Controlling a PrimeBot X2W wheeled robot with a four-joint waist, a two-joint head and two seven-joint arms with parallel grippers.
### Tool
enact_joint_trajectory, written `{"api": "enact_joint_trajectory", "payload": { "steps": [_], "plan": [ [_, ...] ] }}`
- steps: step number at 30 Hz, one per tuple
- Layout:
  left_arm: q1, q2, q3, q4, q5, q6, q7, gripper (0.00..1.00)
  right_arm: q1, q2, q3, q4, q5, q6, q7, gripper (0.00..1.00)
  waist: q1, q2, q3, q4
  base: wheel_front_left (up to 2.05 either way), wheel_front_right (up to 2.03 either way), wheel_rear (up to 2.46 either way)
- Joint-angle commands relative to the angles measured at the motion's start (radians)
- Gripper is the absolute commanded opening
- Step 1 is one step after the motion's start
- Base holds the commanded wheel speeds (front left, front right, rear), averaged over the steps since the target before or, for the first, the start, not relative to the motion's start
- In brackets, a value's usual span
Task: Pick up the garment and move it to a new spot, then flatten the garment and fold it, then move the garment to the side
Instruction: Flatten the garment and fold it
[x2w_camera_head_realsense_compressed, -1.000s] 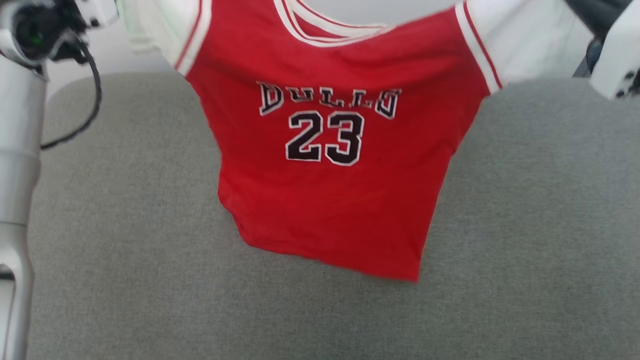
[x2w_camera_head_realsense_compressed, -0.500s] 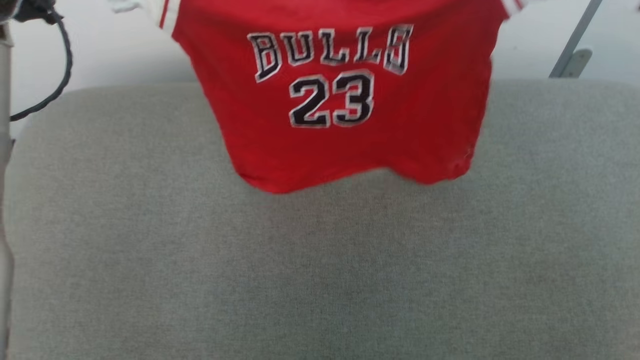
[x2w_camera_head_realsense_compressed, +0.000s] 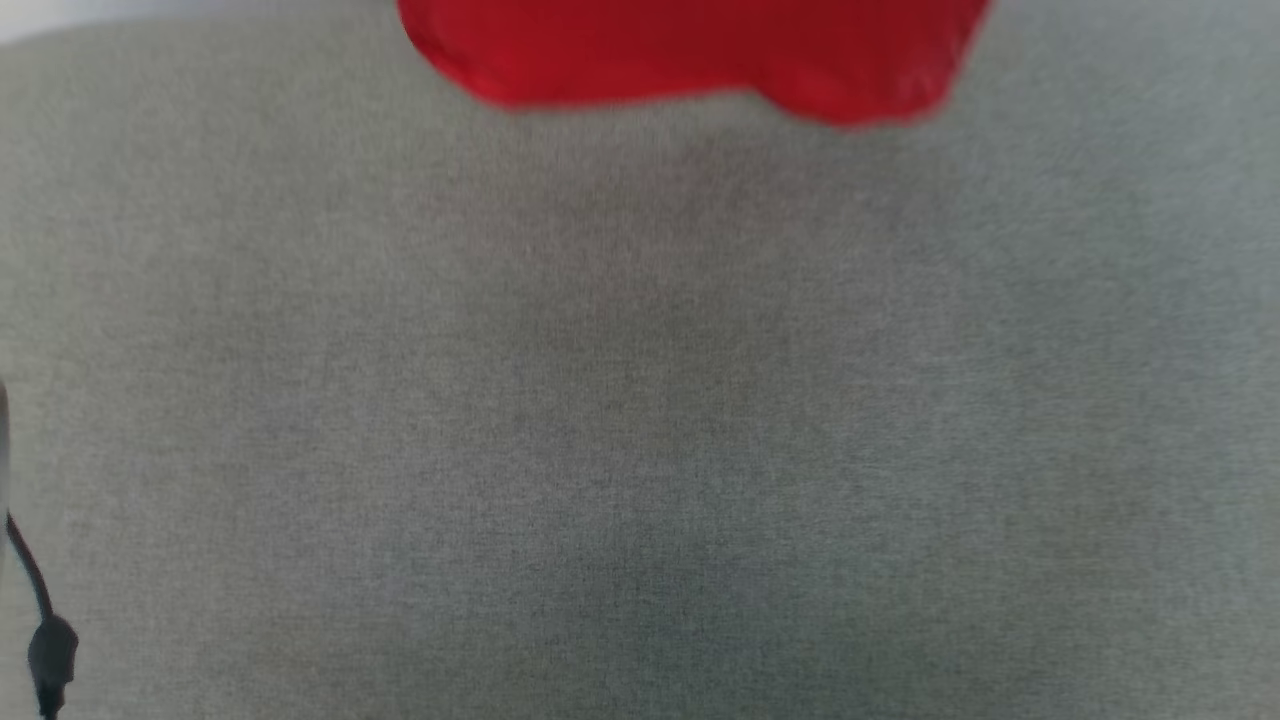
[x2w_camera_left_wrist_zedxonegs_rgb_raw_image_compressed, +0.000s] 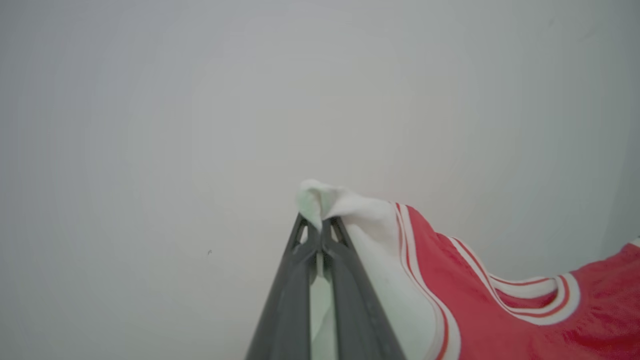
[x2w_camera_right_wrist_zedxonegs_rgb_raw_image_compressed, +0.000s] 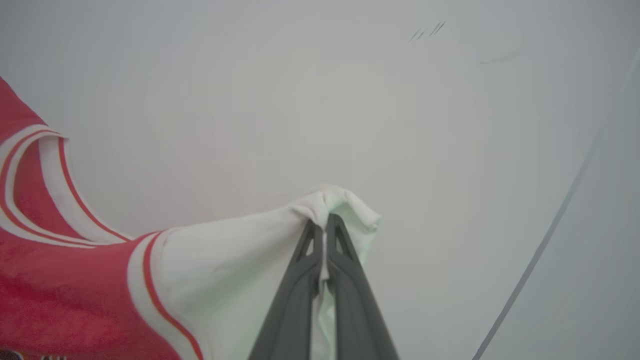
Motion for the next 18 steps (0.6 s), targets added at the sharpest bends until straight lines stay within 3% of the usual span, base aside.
{"api": "enact_joint_trajectory", "payload": {
  "steps": [1,4,10,15,18],
  "plan": [
    [-0.021,-0.001,0.000,0.017,0.012,-0.003,-0.046,0.00,-0.027,0.013,-0.008,0.033,-0.022,-0.001,-0.046,0.00,0.0000,0.0000,0.042,0.005,0.00,0.00,0.00],
    [-0.053,-0.017,-0.005,0.049,0.028,-0.017,-0.157,0.00,-0.070,0.030,-0.013,0.097,-0.095,-0.001,-0.127,0.00,0.0000,0.0000,0.069,0.019,0.00,0.00,0.00],
    [0.002,-0.017,-0.033,0.151,0.048,-0.042,-0.284,0.00,-0.013,0.073,0.024,0.160,-0.139,-0.001,-0.152,0.00,0.0000,0.0000,0.089,0.042,0.00,0.00,0.00],
    [0.116,-0.021,-0.078,0.268,0.027,-0.060,-0.214,0.00,0.122,0.098,0.129,0.164,-0.012,-0.001,-0.122,0.00,0.0000,0.0000,0.073,0.059,0.00,0.00,0.00],
    [0.188,-0.026,-0.094,0.300,-0.009,-0.068,-0.142,0.00,0.196,0.063,0.211,0.102,0.078,-0.001,-0.081,0.00,0.0000,0.0000,0.059,0.065,0.00,0.00,0.00]
  ]
}}
